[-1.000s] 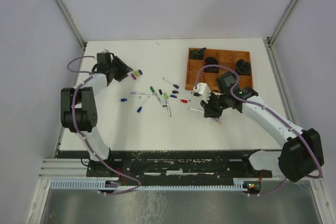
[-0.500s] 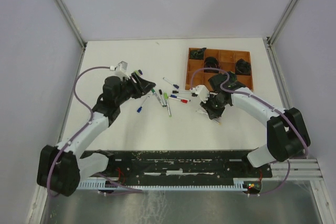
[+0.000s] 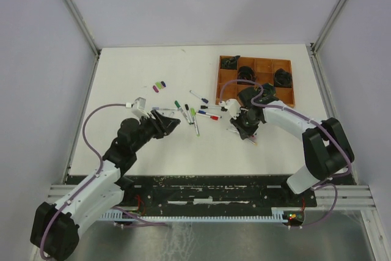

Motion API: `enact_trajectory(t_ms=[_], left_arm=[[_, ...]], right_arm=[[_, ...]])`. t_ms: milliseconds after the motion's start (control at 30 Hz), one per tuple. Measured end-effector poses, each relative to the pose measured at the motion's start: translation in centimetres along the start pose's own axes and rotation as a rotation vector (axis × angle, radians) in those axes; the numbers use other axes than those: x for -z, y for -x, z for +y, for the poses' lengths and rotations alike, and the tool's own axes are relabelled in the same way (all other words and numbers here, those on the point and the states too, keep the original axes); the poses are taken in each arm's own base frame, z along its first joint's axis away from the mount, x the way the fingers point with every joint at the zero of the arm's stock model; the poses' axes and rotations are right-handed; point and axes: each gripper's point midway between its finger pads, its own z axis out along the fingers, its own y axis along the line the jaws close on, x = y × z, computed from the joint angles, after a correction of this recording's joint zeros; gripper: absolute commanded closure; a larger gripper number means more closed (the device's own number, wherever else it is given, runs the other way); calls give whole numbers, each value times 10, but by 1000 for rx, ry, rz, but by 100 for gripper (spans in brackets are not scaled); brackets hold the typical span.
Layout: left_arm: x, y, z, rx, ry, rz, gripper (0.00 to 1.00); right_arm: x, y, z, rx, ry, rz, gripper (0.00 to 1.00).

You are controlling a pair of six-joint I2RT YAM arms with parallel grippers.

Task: Open the pen caps
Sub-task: Place the pen at the center of the board.

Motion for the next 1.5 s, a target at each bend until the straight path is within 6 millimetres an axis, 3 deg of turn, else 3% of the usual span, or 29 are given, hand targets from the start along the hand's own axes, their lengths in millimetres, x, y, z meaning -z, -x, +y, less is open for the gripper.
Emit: enact_trajectory(t_ms=[567,1033,1167,1500], left_arm=[[7,-18,-6,42,-17,9,42],[8,-31,-16,42,-39,42,43],[8,-44,-17,29,-28,70,43],[1,-97,-2,-65,114,201,50]], right_arm=[[-14,-5,-2,-26,-40,62,73],[-16,-11,-2,-31,-47,97,73],[-15,-10,-4,-30,-53,95,72],[-13,-8,-2,-29,-48,86,72]])
